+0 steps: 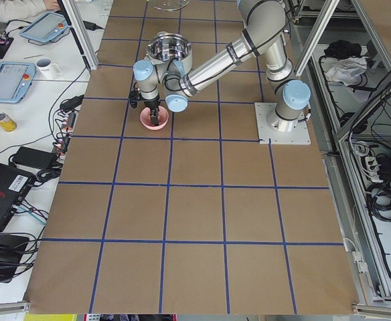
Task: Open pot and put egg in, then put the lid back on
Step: 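Lift the glass lid aside with the right gripper while the left grasps the egg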
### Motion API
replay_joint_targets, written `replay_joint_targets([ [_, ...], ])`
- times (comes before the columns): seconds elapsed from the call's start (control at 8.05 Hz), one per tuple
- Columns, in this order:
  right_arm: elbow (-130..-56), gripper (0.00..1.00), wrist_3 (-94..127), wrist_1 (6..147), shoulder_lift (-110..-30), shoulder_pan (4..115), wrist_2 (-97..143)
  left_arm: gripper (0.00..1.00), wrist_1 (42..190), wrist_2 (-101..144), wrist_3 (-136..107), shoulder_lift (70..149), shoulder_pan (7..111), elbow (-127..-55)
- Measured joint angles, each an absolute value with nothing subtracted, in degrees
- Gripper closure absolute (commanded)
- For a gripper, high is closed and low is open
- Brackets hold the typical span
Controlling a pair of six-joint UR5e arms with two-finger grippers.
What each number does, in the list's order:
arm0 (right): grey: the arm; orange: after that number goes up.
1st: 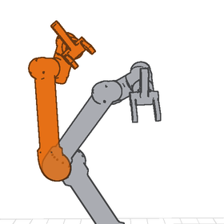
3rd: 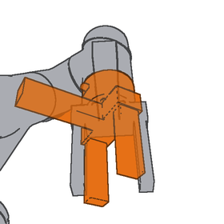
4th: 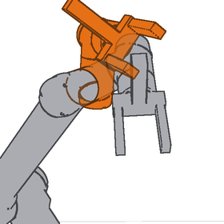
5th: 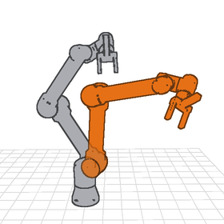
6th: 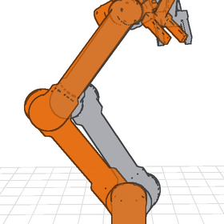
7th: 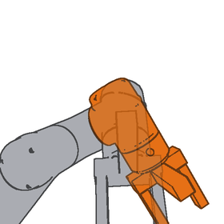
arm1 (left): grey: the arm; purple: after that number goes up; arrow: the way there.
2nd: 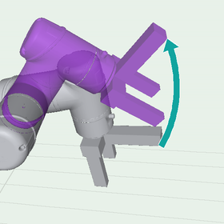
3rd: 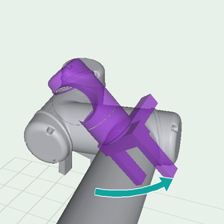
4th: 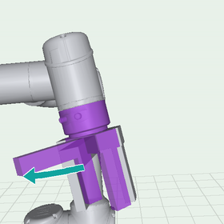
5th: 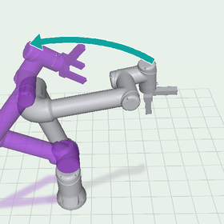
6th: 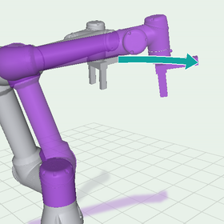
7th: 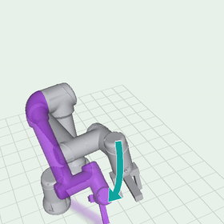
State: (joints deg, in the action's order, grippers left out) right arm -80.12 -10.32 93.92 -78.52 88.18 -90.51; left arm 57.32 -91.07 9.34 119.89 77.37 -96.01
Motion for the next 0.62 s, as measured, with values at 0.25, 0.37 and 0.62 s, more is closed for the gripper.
replay_joint_targets([
  [0.25,-80.5,1.00,-11.8,93.8,-78.7,87.3,-90.6,0.11,56.5,-90.9,9.3,120.4,77.4,-96.0],
  [0.37,-80.7,1.00,-12.1,93.8,-78.7,87.2,-90.6,0.14,56.1,-90.9,9.3,120.6,77.4,-95.9],
  [0.62,-80.8,1.00,-12.4,93.8,-78.8,87.2,-90.7,0.46,55.4,-90.8,9.3,121.1,77.4,-95.8],
])
